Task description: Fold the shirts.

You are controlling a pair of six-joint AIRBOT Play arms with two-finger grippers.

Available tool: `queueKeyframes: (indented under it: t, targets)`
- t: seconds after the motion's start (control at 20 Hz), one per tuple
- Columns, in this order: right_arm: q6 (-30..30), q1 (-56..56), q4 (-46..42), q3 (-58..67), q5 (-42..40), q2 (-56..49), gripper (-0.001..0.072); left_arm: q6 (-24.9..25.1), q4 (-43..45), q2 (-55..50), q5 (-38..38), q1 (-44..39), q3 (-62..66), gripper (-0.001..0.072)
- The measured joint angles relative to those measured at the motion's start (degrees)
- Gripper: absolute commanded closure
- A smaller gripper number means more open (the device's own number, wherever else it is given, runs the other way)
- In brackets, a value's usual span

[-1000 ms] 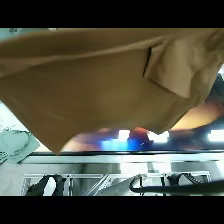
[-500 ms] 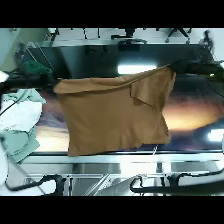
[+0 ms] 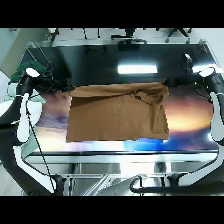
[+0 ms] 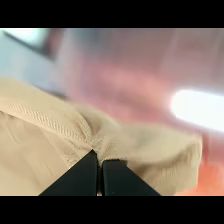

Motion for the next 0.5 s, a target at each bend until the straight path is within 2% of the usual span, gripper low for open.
queueKeyframes:
  t: [0.3,0.5]
  targets:
    - [1.8,0.2,-4.3,-7.7,2.7,1.6,0.0695,-1.3,5.0,-0.1,-3.6,-0.3,-0.3,0.0695]
    - [1.6,0.2,-2.1,-9.9,2.1,3.3,0.0694,-1.8,5.0,0.6,-4.7,-1.2,-1.4,0.0696]
